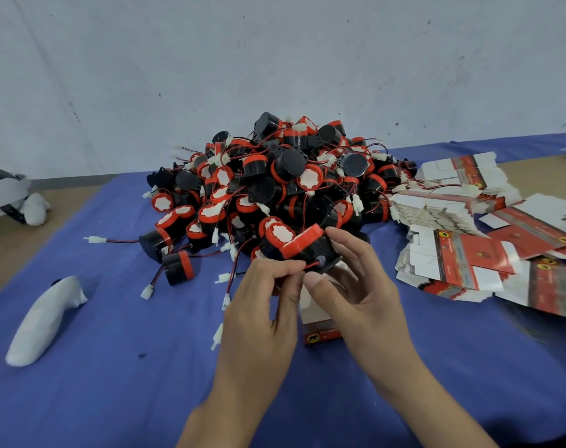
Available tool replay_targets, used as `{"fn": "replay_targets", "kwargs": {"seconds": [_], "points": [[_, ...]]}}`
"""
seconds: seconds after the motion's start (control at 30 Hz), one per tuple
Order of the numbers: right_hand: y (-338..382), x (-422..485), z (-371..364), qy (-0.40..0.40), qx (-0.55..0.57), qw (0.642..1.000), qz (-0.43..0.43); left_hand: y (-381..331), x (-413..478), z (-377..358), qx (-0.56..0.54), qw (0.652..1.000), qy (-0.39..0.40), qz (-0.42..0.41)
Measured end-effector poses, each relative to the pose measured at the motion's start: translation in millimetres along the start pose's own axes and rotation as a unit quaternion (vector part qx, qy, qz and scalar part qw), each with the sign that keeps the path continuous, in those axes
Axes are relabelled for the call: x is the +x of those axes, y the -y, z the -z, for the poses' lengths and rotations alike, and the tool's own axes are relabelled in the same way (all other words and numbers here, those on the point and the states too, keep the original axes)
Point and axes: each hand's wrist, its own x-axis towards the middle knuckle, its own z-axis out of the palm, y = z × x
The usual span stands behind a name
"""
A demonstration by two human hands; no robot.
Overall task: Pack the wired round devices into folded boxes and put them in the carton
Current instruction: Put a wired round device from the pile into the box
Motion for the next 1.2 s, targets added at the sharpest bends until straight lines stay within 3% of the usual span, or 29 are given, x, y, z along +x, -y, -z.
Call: {"fn": "replay_targets", "kwargs": {"seconds": [0.37, 0.7, 0.9, 1.07, 1.2], "points": [[-0.3, 3.3, -5.2, -0.026, 0.075, 0.995, -0.059, 2.1, 0.1, 3.2, -0.017, 0.998, 0.021, 0.052], [4.3, 4.8, -8.2, -0.015, 0.202, 0.972, -0.120, -8.4, 2.5, 2.8, -0.103, 0.989, 0.001, 0.109], [17.6, 9.4, -2.7, -0.004, 0.233, 0.963, -0.138, -1.8, 4.2, 6.7, -0.183, 0.962, -0.008, 0.200], [18.7, 8.0, 5.1, -0.007, 0.232, 0.961, -0.153, 5.5, 7.9, 17.4, -0.162, 0.966, 0.071, 0.186], [22.5, 9.8, 8.9, 0.004, 0.263, 0.949, -0.172, 6.8, 8.4, 21.4, -0.298, 0.905, 0.165, 0.255]]}}
